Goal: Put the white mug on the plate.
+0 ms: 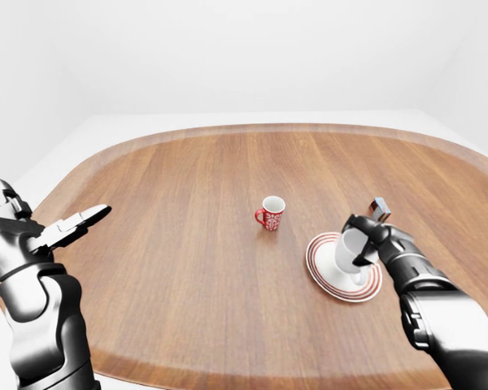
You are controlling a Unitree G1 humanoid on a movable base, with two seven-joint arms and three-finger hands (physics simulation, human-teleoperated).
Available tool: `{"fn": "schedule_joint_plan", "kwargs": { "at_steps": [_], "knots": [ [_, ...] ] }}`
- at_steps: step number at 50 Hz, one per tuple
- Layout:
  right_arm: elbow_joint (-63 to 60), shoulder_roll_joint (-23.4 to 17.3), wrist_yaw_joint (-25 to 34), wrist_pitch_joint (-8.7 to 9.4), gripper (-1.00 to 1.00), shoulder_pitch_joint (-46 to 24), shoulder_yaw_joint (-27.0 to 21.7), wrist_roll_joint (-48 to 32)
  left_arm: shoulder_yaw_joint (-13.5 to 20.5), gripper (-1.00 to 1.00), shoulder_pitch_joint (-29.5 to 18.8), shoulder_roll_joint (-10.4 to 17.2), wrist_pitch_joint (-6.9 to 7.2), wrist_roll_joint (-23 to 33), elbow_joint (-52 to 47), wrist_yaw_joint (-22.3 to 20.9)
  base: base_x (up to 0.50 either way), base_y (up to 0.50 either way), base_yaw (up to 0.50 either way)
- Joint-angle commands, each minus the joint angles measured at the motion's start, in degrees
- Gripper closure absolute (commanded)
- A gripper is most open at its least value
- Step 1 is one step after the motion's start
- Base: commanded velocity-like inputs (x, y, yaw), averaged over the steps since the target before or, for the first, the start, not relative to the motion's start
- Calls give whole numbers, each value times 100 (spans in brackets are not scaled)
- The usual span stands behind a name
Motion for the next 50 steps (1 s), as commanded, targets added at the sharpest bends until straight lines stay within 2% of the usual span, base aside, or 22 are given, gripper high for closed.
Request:
{"fn": "schedule_joint_plan", "kwargs": {
  "at_steps": [1,2,6,8,9,10,13,14,28,33,38,41,44,50],
  "knots": [
    [-11,-1,-126,0,62,34,-23,370,-8,-100,9,-10,0,13,-5,-5,0,0,0],
    [-15,0,-125,0,62,36,-29,380,-3,-100,7,-9,0,10,-8,-2,0,0,0],
    [-24,-5,-128,0,20,41,-26,380,-2,-100,14,-15,0,13,-13,-4,0,0,0],
    [-21,-10,-130,0,-12,43,-24,380,-2,-100,15,-16,0,14,-3,-10,0,0,0],
    [-21,-10,-131,0,-14,43,-24,381,-3,-100,16,-16,0,15,-5,-10,0,0,0],
    [-14,-5,-132,0,-25,42,-20,378,1,-100,18,-15,0,13,-7,-9,0,0,0],
    [-5,7,-136,0,-69,33,-14,371,1,-100,22,-16,0,13,-16,-12,0,0,0],
    [-6,9,-137,0,-100,30,-10,367,0,-100,20,-17,0,15,-9,-13,0,0,0],
    [-135,-6,-83,0,-100,-105,4,323,-17,-100,24,-30,0,35,14,-13,0,0,0],
    [-673,-76,229,0,-100,-399,46,165,-14,-100,13,-24,0,36,65,-18,0,0,0],
    [-1753,-97,791,0,-100,-405,-6,-207,-14,-100,17,-20,0,30,57,-12,0,0,0],
    [-3388,-145,1731,0,-100,-234,-4,-808,-10,-100,16,-17,0,23,44,-8,0,0,0],
    [-4476,-152,2319,0,-100,-171,-128,-1491,-2,-100,14,-11,0,12,29,-4,0,0,0],
    [-5790,-23,2319,0,-100,-194,-420,-2482,-7,-100,2,-11,0,19,43,-8,0,0,0]
  ]
}}
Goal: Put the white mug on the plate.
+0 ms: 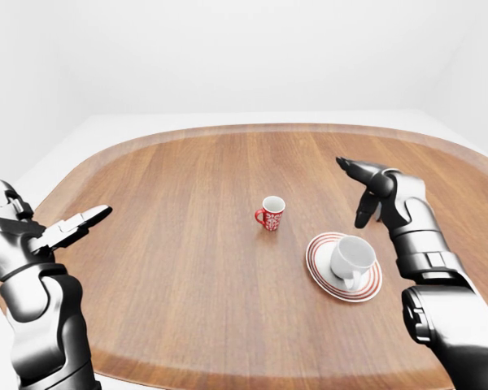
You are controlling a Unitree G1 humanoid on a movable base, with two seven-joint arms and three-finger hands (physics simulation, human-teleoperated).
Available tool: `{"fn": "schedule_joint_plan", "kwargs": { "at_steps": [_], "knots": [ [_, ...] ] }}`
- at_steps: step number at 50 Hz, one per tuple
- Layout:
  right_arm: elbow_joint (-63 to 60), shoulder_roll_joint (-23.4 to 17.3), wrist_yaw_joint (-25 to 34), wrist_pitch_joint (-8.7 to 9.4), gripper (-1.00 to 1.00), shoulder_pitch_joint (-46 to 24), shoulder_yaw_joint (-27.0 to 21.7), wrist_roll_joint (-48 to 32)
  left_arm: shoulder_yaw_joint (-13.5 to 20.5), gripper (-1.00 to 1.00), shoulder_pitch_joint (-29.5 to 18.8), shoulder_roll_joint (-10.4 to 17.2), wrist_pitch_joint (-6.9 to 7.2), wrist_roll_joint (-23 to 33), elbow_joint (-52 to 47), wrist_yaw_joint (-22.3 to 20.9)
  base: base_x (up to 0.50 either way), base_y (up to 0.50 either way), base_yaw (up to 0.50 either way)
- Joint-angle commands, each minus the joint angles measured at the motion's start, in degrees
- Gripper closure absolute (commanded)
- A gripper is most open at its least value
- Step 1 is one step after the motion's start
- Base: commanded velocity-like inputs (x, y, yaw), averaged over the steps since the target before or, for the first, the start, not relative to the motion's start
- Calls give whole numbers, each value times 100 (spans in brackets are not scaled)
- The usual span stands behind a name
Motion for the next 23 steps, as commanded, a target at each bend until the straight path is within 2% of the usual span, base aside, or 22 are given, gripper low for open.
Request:
{"fn": "schedule_joint_plan", "kwargs": {
  "at_steps": [1,7,16,23],
  "knots": [
    [-2700,101,610,0,-100,-31,-342,-1540,-1,-100,-11,8,0,-4,-15,8,0,0,0],
    [-2733,86,610,0,-100,-348,-578,-1683,-3,-100,-7,4,0,-2,-13,4,0,0,0],
    [-3154,-91,-274,0,-100,-889,-677,-1031,-18,-100,-20,3,0,21,75,-9,0,0,0],
    [-3395,-96,-704,0,-100,-820,-695,-798,-25,-100,-2,-3,0,26,56,-9,0,0,0]
  ]
}}
